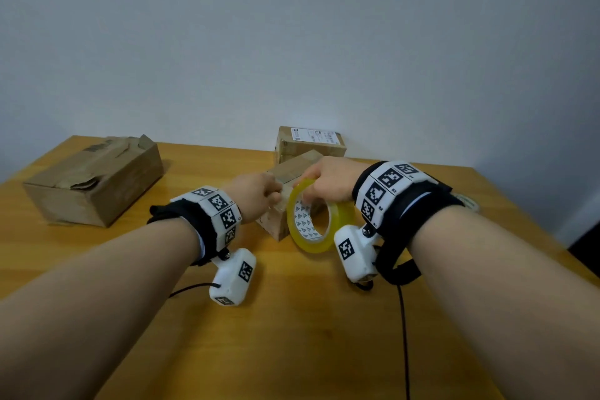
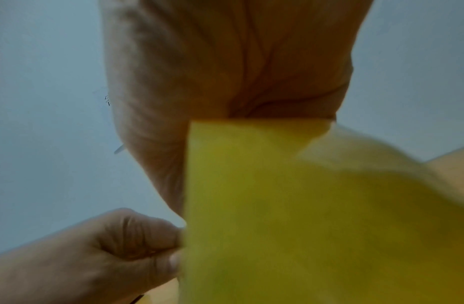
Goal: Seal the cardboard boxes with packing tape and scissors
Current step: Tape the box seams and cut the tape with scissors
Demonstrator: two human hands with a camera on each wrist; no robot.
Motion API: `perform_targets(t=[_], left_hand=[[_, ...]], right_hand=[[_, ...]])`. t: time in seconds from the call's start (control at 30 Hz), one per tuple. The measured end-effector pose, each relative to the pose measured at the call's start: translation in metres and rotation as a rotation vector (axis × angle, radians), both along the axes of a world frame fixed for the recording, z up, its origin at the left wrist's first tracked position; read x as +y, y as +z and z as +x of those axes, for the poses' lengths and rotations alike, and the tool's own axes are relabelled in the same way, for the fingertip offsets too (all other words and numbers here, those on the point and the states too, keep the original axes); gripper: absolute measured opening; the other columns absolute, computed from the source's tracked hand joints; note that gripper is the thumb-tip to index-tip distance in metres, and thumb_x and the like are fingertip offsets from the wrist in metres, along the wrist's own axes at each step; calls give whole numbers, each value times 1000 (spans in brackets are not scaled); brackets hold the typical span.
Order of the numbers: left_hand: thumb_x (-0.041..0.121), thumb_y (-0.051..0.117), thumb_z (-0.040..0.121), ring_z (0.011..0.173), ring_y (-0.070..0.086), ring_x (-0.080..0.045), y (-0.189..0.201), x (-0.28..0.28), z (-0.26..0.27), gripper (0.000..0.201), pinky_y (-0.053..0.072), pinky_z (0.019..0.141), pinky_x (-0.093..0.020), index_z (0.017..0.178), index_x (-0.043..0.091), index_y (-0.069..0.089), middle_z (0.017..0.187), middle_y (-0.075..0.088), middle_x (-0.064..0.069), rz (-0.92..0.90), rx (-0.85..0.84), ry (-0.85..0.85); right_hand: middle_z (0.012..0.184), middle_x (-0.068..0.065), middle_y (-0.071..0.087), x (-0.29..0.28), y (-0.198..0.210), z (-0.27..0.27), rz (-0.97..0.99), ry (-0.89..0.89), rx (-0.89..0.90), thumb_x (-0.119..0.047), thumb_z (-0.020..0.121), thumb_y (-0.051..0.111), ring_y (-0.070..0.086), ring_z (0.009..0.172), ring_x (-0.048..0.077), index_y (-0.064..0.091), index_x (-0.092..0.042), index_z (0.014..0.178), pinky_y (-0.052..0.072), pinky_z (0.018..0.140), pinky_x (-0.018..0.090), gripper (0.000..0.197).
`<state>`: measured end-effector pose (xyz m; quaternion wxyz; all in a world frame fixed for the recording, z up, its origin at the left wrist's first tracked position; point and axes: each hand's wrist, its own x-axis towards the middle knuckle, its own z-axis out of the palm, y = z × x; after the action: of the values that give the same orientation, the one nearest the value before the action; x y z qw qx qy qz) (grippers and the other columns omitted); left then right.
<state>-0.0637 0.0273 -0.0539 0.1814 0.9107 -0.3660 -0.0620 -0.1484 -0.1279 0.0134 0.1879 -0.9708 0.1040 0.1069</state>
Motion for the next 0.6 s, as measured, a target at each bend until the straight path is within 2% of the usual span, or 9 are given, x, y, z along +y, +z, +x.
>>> perform_targets(t=[0.03, 0.07, 0.13, 0.2, 0.3, 0.4, 0.43, 0.5, 0.6], left_hand=[[38, 50, 96, 121, 49, -25, 0, -3, -6, 36, 39, 104, -40, 122, 14, 58, 138, 49, -6, -27, 54, -7], [48, 56, 90, 123, 47, -26, -2, -6, -9, 51, 39, 105, -43, 127, 13, 51, 141, 44, -7, -20, 100, -11], [63, 66, 75, 143, 21, -28, -5, -8, -12, 97, 23, 116, -50, 149, 18, 22, 158, 17, -2, 71, 155, -18], [65, 68, 71, 148, -3, -21, -8, -7, -12, 116, 6, 119, -52, 154, 21, 0, 161, -5, 2, 196, 96, -35], [48, 65, 83, 148, -1, -17, -8, -5, -5, 93, 0, 118, -53, 154, 24, 9, 162, 3, 5, 180, 11, -33], [36, 58, 92, 148, -1, -17, -3, -7, 7, 78, 0, 117, -49, 154, 25, 12, 161, 5, 6, 244, -17, -65], [33, 58, 93, 148, -2, -18, -3, -7, 11, 77, 0, 117, -49, 154, 26, 12, 161, 4, 7, 254, -13, -79], [21, 57, 94, 148, -4, -18, -6, -8, 18, 75, 2, 118, -48, 153, 29, 13, 161, 3, 10, 228, 4, -103], [7, 52, 94, 148, -5, -15, -12, -13, 23, 74, 8, 120, -43, 152, 35, 14, 160, 3, 13, 184, -7, -142]], right_hand=[[103, -7, 70, 0, -1, -1, 3, -4, 0, -33, 84, 71, 64, 94, 12, 72, -32, 114, 54, 87, 32, 30], [105, -7, 70, 0, -2, -1, 0, -2, -1, -36, 84, 71, 64, 95, 13, 71, -33, 115, 54, 89, 33, 31], [108, -7, 69, -1, -3, -3, -18, 14, 9, -44, 86, 68, 63, 99, 14, 69, -34, 116, 52, 93, 37, 31], [121, -7, 65, -2, -4, -3, -58, 42, 31, -55, 89, 60, 60, 111, 17, 65, -35, 123, 48, 100, 40, 40], [139, -2, 55, -6, -10, -6, 144, 4, 91, -68, 91, 45, 55, 123, 23, 51, -34, 139, 48, 102, 47, 59], [119, 15, 63, -17, -13, -13, 574, -212, 68, -59, 99, 40, 67, 96, 28, 43, -25, 141, 59, 79, 44, 54], [108, 19, 65, -24, -13, -15, 622, -298, 55, -52, 102, 39, 69, 87, 28, 43, -20, 139, 60, 72, 42, 49], [101, 19, 67, -43, -20, -19, 492, -427, 18, -33, 104, 46, 68, 80, 28, 50, -5, 133, 60, 68, 38, 41], [110, 14, 67, -75, -38, -28, 71, -434, 49, -12, 88, 63, 65, 85, 23, 62, -3, 124, 58, 73, 35, 37]])
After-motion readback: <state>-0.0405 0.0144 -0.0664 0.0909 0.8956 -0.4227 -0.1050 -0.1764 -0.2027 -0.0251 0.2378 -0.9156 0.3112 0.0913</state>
